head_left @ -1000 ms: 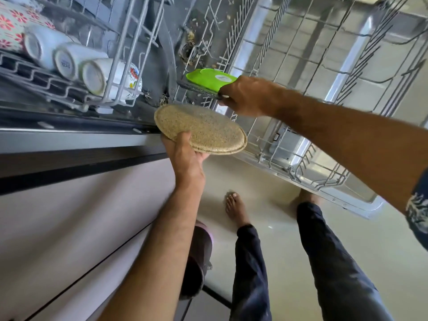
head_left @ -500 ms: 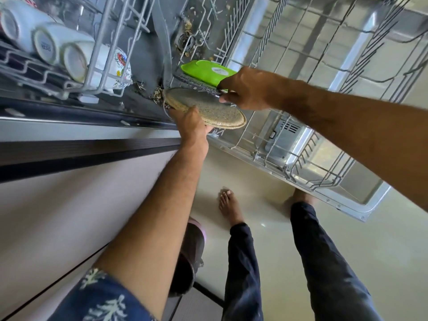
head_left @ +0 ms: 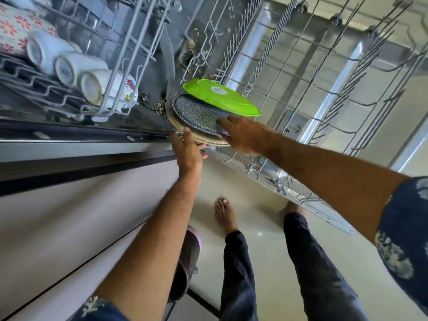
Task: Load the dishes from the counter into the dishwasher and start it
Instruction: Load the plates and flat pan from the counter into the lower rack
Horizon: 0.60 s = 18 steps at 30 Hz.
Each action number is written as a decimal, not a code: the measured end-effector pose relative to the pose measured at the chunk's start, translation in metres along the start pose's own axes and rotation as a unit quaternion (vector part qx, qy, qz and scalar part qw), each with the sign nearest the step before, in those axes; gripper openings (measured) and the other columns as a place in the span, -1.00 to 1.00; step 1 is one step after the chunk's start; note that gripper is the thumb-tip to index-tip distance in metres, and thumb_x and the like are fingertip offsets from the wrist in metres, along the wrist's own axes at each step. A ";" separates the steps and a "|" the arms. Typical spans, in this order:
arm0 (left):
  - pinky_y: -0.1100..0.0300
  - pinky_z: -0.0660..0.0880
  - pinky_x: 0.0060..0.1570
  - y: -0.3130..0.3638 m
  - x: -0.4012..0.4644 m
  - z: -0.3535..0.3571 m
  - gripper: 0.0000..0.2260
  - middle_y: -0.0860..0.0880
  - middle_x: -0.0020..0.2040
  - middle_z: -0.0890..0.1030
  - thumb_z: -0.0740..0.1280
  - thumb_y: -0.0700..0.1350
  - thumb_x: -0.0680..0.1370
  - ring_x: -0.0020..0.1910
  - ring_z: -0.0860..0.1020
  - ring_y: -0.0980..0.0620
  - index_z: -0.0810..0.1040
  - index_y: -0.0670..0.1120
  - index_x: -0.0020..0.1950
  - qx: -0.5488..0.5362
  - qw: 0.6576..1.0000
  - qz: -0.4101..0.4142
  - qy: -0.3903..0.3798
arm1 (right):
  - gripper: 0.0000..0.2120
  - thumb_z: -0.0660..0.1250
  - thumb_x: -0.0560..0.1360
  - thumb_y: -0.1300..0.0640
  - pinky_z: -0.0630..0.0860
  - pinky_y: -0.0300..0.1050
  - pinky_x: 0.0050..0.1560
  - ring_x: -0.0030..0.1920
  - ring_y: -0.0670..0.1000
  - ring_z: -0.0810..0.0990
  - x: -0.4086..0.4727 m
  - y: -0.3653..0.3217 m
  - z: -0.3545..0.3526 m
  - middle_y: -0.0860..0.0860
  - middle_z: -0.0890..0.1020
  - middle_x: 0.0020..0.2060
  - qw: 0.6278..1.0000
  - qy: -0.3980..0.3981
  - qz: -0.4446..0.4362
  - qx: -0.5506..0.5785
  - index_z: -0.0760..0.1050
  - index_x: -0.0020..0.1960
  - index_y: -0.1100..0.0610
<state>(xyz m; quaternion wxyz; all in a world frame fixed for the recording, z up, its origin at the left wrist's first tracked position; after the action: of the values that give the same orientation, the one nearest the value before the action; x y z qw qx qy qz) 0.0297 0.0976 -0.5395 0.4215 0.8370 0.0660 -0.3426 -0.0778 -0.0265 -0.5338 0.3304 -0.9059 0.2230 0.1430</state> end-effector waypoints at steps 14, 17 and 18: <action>-0.21 0.21 0.48 0.021 -0.178 -0.045 -0.27 -0.26 0.59 0.16 0.25 0.12 0.53 0.58 0.16 -0.22 0.14 -0.21 0.60 0.629 0.703 0.327 -0.049 | -0.21 0.23 0.57 -0.20 0.01 0.15 0.55 0.58 0.19 0.07 -0.125 -0.059 -0.062 0.16 0.08 0.59 0.992 0.003 -0.066 -0.108 -0.03 0.61 0.14; -0.23 0.01 0.54 0.038 -0.229 -0.079 -0.26 -0.27 0.62 -0.04 0.16 0.16 0.60 0.61 -0.06 -0.23 -0.02 -0.21 0.63 0.664 0.667 0.329 -0.076 | -0.15 0.20 0.55 -0.26 -0.04 0.25 0.55 0.59 0.22 0.01 -0.170 -0.089 -0.080 0.17 0.01 0.60 0.989 -0.019 -0.069 -0.133 -0.08 0.62 0.14; -0.23 0.01 0.54 0.046 -0.249 -0.094 -0.26 -0.27 0.62 -0.07 0.16 0.17 0.61 0.61 -0.07 -0.24 -0.05 -0.21 0.63 0.662 0.668 0.332 -0.077 | -0.15 0.19 0.55 -0.27 -0.02 0.27 0.55 0.59 0.23 0.01 -0.186 -0.103 -0.090 0.17 0.01 0.60 0.987 -0.016 -0.078 -0.139 -0.07 0.62 0.14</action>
<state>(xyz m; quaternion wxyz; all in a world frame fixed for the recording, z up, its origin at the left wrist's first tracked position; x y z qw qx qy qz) -0.0921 0.1830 -0.3137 -0.1533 0.8333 -0.4933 -0.1969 -0.1761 0.0420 -0.3368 0.2151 -0.9552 0.1243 0.1608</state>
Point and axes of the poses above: each hand's wrist, its own x-axis towards the middle knuckle, its own z-axis out of the palm, y = z × x, the point moved 5 cm from there along x, towards the middle knuckle
